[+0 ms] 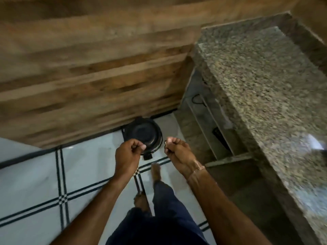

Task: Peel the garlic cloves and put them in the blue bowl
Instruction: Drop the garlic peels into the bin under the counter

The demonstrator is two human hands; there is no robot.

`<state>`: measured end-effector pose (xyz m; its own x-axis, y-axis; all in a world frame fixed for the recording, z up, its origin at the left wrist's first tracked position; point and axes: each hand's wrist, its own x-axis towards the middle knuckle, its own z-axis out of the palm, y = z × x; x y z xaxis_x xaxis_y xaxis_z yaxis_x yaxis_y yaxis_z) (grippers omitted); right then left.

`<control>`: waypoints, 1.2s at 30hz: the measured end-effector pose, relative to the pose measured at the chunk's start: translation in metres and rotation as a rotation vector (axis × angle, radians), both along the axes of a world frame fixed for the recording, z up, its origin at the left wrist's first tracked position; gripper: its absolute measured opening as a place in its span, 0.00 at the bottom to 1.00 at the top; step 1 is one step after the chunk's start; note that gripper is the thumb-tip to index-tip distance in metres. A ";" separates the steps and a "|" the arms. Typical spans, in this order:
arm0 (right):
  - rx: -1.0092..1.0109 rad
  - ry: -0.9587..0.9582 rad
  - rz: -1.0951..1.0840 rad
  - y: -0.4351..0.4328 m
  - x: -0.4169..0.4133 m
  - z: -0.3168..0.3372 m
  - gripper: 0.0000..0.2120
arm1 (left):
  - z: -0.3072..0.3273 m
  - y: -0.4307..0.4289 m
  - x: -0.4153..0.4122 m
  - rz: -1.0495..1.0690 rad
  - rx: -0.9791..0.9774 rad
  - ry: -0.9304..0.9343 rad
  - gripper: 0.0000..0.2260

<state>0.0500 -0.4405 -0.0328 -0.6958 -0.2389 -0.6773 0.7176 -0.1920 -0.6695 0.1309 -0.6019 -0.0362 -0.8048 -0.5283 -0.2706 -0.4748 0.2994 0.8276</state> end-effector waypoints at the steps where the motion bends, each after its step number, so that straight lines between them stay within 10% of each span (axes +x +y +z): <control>1: -0.008 0.008 0.026 -0.011 -0.004 -0.003 0.12 | -0.002 -0.012 0.003 0.024 0.005 0.001 0.08; 12: 0.117 -0.153 0.153 -0.099 -0.059 -0.086 0.08 | -0.070 -0.081 -0.033 0.145 0.042 -0.131 0.05; 28: 0.265 -0.452 0.023 -0.158 -0.154 -0.412 0.12 | -0.410 -0.105 -0.154 0.626 0.540 -0.505 0.05; 34: 0.446 -0.425 0.148 -0.159 -0.160 -0.448 0.05 | -0.473 -0.111 -0.157 0.512 0.379 -0.696 0.36; 36: 0.615 -0.358 0.274 -0.163 -0.164 -0.453 0.10 | -0.446 -0.105 -0.170 0.517 0.451 -0.584 0.27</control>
